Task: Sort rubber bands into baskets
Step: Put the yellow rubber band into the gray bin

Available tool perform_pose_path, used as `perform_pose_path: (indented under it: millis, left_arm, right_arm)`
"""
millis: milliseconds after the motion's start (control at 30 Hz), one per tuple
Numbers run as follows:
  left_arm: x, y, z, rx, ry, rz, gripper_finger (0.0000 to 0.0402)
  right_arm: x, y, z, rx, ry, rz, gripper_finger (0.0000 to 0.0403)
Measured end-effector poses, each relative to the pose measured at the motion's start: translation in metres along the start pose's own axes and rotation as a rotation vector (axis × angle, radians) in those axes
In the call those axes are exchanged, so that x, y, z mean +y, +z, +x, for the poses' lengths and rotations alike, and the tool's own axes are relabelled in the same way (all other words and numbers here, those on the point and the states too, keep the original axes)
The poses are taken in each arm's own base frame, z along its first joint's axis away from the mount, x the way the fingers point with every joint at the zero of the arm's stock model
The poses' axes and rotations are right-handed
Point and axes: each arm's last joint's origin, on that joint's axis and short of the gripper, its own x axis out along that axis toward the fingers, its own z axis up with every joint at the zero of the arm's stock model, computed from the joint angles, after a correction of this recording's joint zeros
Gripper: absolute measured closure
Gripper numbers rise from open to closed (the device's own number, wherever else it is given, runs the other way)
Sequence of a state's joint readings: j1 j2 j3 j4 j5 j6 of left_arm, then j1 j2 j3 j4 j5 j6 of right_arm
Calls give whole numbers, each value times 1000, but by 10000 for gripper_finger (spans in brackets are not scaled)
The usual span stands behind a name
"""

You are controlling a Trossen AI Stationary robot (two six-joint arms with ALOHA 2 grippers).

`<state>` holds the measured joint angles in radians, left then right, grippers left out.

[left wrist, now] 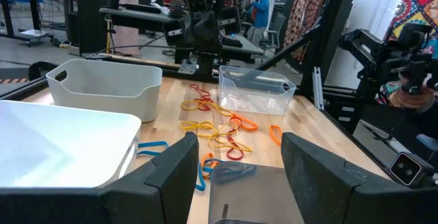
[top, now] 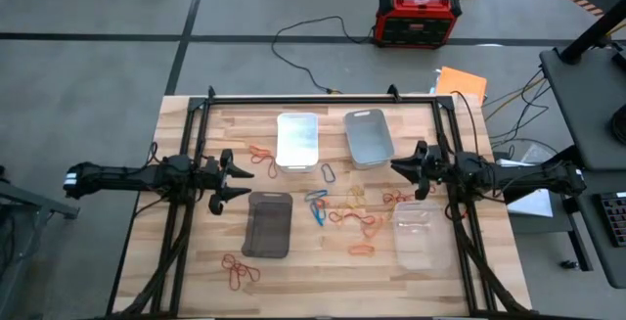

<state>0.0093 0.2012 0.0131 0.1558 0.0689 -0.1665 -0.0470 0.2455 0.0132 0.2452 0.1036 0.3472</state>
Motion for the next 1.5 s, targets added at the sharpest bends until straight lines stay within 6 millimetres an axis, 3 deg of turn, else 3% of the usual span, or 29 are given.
perform_pose_path:
  millis: [167,333,567,767,967,1267,1500]
  left_arm:
    - [-4,13,0,-120,-81,-137,208]
    - [-8,35,-6,-336,-170,-356,208]
    - [-8,50,-14,-540,-147,-359,208]
    - [-6,53,-15,-591,-74,-365,208]
    - [-4,46,-4,-382,-16,-424,208]
    - [-5,71,10,117,264,-221,208]
    - [-6,85,16,189,310,-65,208]
  right_arm:
    - [4,11,0,-46,25,-4,335]
    - [14,37,6,61,-25,-34,335]
    - [21,63,26,348,-296,-107,335]
    - [30,75,49,474,-283,-105,335]
    - [41,78,77,558,-221,-71,335]
    - [53,80,113,751,-253,81,335]
    - [52,66,123,1089,-495,202,335]
